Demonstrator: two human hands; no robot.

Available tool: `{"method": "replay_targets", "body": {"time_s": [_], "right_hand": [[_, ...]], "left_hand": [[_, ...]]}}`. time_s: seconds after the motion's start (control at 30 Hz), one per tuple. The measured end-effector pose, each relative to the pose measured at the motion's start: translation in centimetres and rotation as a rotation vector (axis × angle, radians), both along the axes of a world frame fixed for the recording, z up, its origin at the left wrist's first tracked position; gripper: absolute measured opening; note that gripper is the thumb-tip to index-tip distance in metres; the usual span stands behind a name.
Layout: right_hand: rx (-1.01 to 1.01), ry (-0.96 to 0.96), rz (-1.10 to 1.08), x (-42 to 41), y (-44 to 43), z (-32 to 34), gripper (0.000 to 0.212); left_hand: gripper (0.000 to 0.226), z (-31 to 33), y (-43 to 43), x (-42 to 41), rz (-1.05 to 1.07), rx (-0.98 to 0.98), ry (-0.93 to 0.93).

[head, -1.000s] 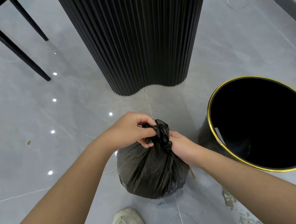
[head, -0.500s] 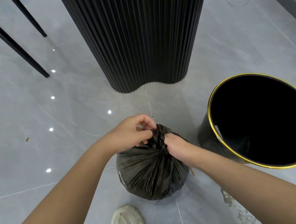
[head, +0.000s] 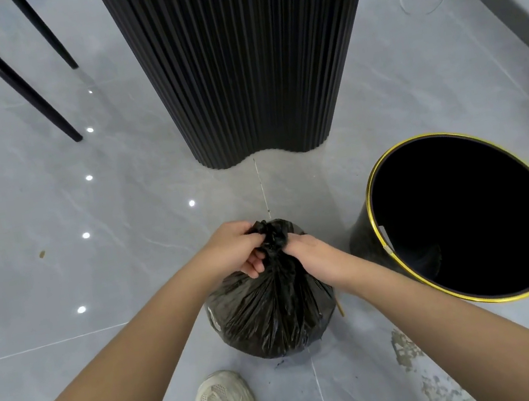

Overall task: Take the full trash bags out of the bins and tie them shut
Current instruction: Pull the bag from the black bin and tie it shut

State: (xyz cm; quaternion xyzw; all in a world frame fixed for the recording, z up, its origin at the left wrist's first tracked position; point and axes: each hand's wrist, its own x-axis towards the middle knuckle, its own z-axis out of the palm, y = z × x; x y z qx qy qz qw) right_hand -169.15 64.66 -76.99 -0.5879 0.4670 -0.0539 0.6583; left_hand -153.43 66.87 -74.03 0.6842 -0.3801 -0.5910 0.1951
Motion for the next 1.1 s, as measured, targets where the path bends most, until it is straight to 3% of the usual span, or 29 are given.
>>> {"method": "replay_targets", "body": {"time_s": [0.13,0.23,0.3,0.37,0.43,0.5,0.6,0.67,0.77,0.93,1.1], "right_hand": [[-0.129,0.026,0.012,0.3,-0.3,-0.5,0.034],[-0.172,0.025,0.065,0.6,-0.6,-0.9,0.032],[-0.185,0.042,0.078,0.9,-0.6,-1.0,0.031],[-0.182,0.032,0.062,1.2,-0.2,-1.4,0.031],[-0.340,0.069,0.106,1.1,0.3,-2.3,0.039],[-0.639,0.243,0.256,0.9,0.5,-3.2,0.056],[-0.831,0.276,0.275,1.0,0.3,-3.6,0.052],[-0.782,0.119,0.122,1.5,0.4,-4.3,0.031],[-0.443,-0.103,-0.037,2.4,0.9,-4.7,0.004],[-0.259,-0.137,-0.133,3.3,0.4,-6.0,0.020],[-0.011,-0.304,-0.227,3.3,-0.3,-6.5,0.039]], "left_hand": [[0.021,-0.2,0.0,0.2,-0.015,0.018,0.179],[0.031,-0.4,0.6,0.6,-0.194,-0.147,0.063],[0.019,-1.1,0.7,0.7,-0.111,-0.209,0.000],[0.006,-1.8,0.6,0.9,0.065,-0.169,0.049],[0.005,-2.4,0.5,1.3,0.140,-0.133,0.081],[0.005,-2.7,0.4,1.8,0.166,-0.120,0.101],[0.007,-2.5,0.1,2.2,0.200,-0.116,0.157],[0.005,-2.4,0.0,2.4,0.210,-0.137,0.199],[0.007,-2.4,-0.2,2.8,0.250,-0.207,0.196],[0.023,-3.1,0.4,3.7,0.341,-0.322,0.280],[0.034,-5.0,1.2,4.0,0.175,-0.338,-0.038]]}}
